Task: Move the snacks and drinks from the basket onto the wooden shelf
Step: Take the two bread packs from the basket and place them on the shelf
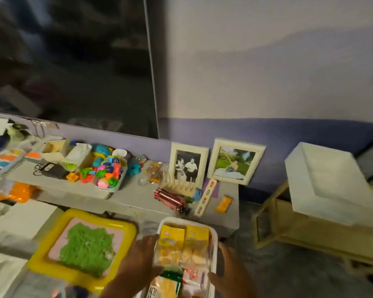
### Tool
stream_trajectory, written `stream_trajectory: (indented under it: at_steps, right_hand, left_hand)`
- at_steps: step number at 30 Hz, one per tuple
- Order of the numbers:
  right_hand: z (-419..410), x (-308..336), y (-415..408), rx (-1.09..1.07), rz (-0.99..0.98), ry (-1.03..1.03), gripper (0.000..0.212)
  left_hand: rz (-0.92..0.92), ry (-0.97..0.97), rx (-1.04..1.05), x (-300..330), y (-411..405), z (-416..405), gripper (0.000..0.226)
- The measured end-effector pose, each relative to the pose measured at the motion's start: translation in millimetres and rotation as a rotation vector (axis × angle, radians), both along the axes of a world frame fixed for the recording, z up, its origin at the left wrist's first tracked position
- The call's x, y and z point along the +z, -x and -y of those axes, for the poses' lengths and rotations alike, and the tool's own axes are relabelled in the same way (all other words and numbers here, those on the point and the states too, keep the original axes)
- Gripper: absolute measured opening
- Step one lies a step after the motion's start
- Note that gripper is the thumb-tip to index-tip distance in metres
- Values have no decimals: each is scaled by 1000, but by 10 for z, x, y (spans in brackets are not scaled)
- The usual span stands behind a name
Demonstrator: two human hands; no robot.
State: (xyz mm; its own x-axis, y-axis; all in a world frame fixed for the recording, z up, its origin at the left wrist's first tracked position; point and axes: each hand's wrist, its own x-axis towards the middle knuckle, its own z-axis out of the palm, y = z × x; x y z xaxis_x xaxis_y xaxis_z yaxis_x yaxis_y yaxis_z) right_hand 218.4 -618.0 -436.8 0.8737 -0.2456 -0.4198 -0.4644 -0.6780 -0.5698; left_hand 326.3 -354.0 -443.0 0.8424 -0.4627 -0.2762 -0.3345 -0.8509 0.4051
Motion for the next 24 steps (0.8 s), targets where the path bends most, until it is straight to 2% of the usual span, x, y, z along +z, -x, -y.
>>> stream_trajectory:
  at_steps: [2,4,7,11,15,18,24]
  right_hand:
    - [3,-323,-110,-47,-63,-10,96]
    - [-42,-671,-222,-96,-117,-11,91]
    - [-123,-1199,-451,-164,-88,-41,89]
    - [-286,-1830,-613,-199,-82,-91,92]
    - [-423,-2037,-601,-152,-112,37,100]
    - [-440,-2184,-522,-198,-125,27,105]
    - [-477,-2187,-352,-334,-34,-30,90]
  left_hand:
    - [-24,18,-13,-400,-169,-3,97]
    - [-56,16,-6,-672,-284,57,87]
    - [-133,12,33,-1100,-412,220,86]
    - [-252,-8,206,-1555,-291,388,74]
    - [-240,87,327,-1757,-46,515,67]
    - [-255,140,422,-1797,-52,552,67]
    - [-213,192,405,-1870,-94,498,64]
